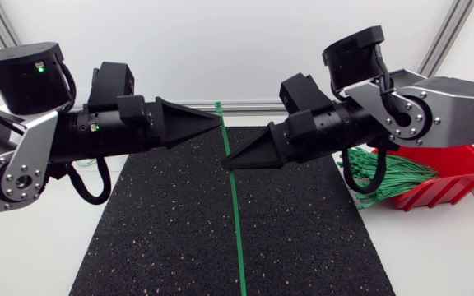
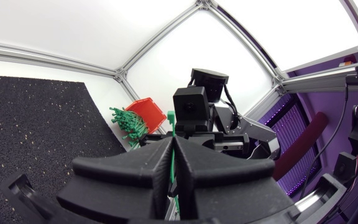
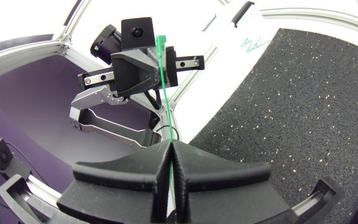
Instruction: Take a green cable tie from the red box, thread the tail through the head to close it, then place it in the transparent bin on the left.
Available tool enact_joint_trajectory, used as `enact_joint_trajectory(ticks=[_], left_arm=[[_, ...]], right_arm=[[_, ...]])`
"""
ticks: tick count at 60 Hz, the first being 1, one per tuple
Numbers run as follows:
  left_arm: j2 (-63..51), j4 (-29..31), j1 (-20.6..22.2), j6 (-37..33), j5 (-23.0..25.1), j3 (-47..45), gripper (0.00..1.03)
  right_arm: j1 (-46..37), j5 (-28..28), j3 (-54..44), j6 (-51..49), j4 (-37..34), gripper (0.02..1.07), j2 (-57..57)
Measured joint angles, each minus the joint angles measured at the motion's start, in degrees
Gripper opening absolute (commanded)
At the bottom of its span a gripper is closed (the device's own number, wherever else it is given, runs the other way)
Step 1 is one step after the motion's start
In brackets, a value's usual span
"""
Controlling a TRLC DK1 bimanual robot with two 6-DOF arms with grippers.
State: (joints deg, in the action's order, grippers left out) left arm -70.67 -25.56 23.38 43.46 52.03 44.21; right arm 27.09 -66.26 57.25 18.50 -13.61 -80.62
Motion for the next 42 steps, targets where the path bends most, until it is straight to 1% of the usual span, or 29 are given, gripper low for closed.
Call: enact_joint_trajectory(ticks=[17,22,23,42], left_arm=[[0.0,0.0,0.0,0.48,0.0,0.0,0.04],[0.0,0.0,0.0,0.5,0.0,0.0,0.16],[0.0,0.0,0.0,0.5,0.0,0.0,0.17],[0.0,-0.02,0.04,0.52,0.0,0.26,0.16]], right_arm=[[0.28,0.02,0.0,0.5,0.15,0.08,0.0],[0.28,0.02,0.0,0.61,0.15,0.08,0.0],[0.28,0.02,0.0,0.61,0.15,0.08,0.0],[0.61,0.02,0.0,0.61,0.37,0.08,0.0]])
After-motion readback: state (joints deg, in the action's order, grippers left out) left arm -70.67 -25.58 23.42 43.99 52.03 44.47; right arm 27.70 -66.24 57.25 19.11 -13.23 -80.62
